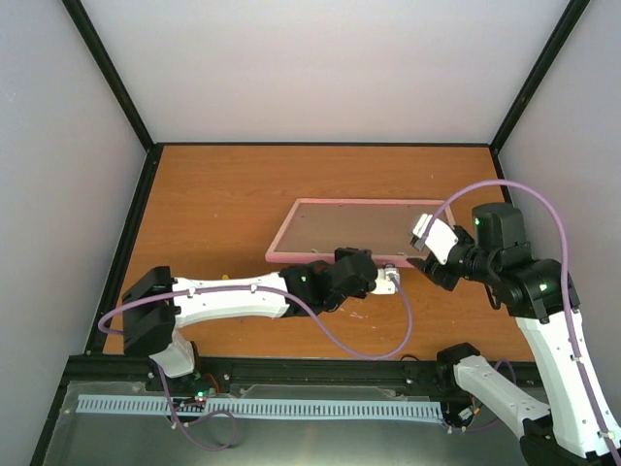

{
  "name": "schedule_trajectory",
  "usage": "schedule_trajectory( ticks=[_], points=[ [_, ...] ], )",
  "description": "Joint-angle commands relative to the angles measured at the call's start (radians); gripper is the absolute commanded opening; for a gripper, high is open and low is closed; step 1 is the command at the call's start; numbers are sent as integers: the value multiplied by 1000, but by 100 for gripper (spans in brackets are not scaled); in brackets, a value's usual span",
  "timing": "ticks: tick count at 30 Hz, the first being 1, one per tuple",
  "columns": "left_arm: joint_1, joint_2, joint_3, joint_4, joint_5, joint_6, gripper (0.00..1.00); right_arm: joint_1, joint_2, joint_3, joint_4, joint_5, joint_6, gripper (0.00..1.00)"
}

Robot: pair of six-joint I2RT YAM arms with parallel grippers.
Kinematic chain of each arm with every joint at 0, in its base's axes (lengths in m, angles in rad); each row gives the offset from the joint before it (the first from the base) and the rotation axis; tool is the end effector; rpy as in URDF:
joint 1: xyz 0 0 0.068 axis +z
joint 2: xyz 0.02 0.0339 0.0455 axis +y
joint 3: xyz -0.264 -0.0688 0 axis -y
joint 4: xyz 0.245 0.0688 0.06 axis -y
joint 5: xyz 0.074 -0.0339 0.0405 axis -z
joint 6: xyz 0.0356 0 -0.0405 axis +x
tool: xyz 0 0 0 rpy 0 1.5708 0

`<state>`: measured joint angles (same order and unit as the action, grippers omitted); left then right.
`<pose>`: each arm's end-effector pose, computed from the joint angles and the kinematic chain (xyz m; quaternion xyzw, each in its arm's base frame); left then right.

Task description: Take the photo out of the frame

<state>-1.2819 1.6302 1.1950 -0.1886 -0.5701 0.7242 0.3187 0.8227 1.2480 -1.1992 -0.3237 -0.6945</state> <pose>0.1231 -0.3468 0.2674 0.6511 0.5674 0.1202 0.4896 0.1065 0.0471 0.3874 -0.4960 0.7650 0.0744 0.4039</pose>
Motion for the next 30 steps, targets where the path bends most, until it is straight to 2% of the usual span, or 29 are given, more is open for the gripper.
schedule_trajectory(
  ticks=[1, 5, 10, 18, 23, 26, 30],
  points=[
    [17, -39, 90, -103, 62, -174, 5, 1, 7, 84, 68, 116, 105, 55],
    [35, -12, 181, -182, 72, -223, 4, 2, 9, 139, 102, 217, 144, 56],
    [68, 58, 388, -342, 99, -338, 4, -6, 16, 169, 119, 269, 164, 57],
    [104, 114, 595, -420, 44, -380, 2, -16, 25, 218, 166, 382, 177, 59],
    [182, 172, 819, -581, 139, -519, 3, -29, 34, 232, 203, 452, 199, 59],
    [221, 172, 889, -590, 179, -578, 2, -40, 46, 253, 233, 522, 201, 60],
    [262, 185, 997, -597, 226, -637, 1, -41, 68, 284, 227, 509, 202, 61]
  ],
)
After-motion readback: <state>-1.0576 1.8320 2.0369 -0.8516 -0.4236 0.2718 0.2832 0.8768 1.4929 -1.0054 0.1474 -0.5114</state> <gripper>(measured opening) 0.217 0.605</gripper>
